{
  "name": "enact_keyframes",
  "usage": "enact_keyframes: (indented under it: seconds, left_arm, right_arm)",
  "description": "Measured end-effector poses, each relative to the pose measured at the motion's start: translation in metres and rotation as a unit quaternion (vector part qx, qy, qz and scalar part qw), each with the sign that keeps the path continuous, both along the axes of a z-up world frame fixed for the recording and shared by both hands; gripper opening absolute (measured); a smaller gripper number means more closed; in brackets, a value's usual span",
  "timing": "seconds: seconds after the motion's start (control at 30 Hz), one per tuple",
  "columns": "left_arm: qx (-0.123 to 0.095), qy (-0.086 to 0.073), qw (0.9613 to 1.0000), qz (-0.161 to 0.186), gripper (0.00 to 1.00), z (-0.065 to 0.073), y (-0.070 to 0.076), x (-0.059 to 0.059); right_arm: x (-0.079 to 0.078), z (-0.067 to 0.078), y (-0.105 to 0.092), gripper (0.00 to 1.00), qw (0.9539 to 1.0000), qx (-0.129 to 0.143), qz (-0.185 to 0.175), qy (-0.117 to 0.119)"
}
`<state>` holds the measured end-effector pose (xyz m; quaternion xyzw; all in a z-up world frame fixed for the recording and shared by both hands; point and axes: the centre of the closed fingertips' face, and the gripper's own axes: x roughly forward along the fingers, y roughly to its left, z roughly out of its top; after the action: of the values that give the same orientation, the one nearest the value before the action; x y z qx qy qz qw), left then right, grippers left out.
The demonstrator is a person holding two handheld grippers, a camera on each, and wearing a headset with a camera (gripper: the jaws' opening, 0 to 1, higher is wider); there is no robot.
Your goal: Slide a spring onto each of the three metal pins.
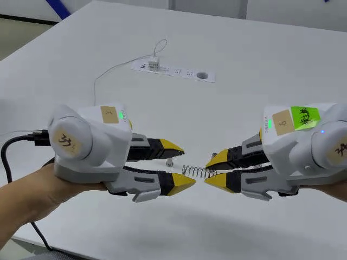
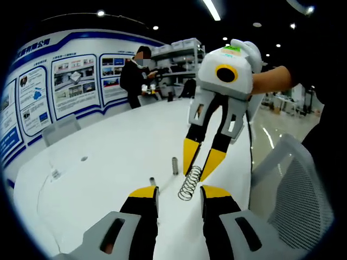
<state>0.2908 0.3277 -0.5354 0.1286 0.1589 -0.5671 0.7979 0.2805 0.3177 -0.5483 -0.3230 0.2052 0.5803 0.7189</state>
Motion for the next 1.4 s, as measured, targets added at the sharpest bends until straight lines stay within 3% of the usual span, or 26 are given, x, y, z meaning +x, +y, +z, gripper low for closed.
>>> enact_keyframes:
  seconds: [0.37, 0.57, 0.7, 0.83, 0.87, 0.9, 1.0, 1.17, 1.27, 1.4]
  left_arm:
    - [0.004, 0.004, 0.9996, -0.027, 0.18, -0.001, -0.002, -0.012]
    - [0.013, 0.004, 0.9992, -0.038, 0.14, -0.003, -0.003, -0.017]
    - [0.025, -0.008, 0.9984, -0.049, 0.13, -0.003, -0.003, -0.020]
    - [0.040, -0.034, 0.9967, -0.061, 0.12, -0.003, -0.002, -0.022]
    - [0.046, -0.046, 0.9958, -0.064, 0.11, -0.003, -0.002, -0.021]
    - [0.047, -0.048, 0.9955, -0.067, 0.11, -0.003, -0.003, -0.022]
    - [0.052, -0.041, 0.9949, -0.076, 0.10, -0.003, -0.003, -0.025]
    - [0.051, -0.042, 0.9947, -0.079, 0.10, -0.002, -0.002, -0.026]
    - [0.049, -0.043, 0.9946, -0.080, 0.10, -0.001, -0.001, -0.027]
    - [0.045, -0.045, 0.9950, -0.077, 0.10, 0.002, 0.001, -0.025]
  right_arm:
    - [-0.006, 0.003, 0.003, 0.10, 0.9997, -0.010, 0.020, -0.009]
    - [-0.010, 0.006, 0.007, 0.10, 0.9993, -0.013, 0.031, -0.013]
    - [-0.012, 0.005, 0.007, 0.10, 0.9991, -0.017, 0.037, -0.015]
    - [-0.013, 0.007, 0.008, 0.10, 0.9986, -0.019, 0.043, -0.025]
    - [-0.012, 0.007, 0.008, 0.10, 0.9979, -0.023, 0.048, -0.037]
    - [-0.012, 0.008, 0.008, 0.10, 0.9975, -0.025, 0.052, -0.042]
    - [-0.015, 0.006, 0.007, 0.11, 0.9972, -0.026, 0.058, -0.040]
    - [-0.014, 0.007, 0.007, 0.13, 0.9975, -0.019, 0.056, -0.040]
    - [-0.009, 0.004, 0.003, 0.18, 0.9974, -0.030, 0.047, -0.045]
    - [-0.008, 0.004, 0.002, 0.17, 0.9990, -0.009, 0.036, -0.024]
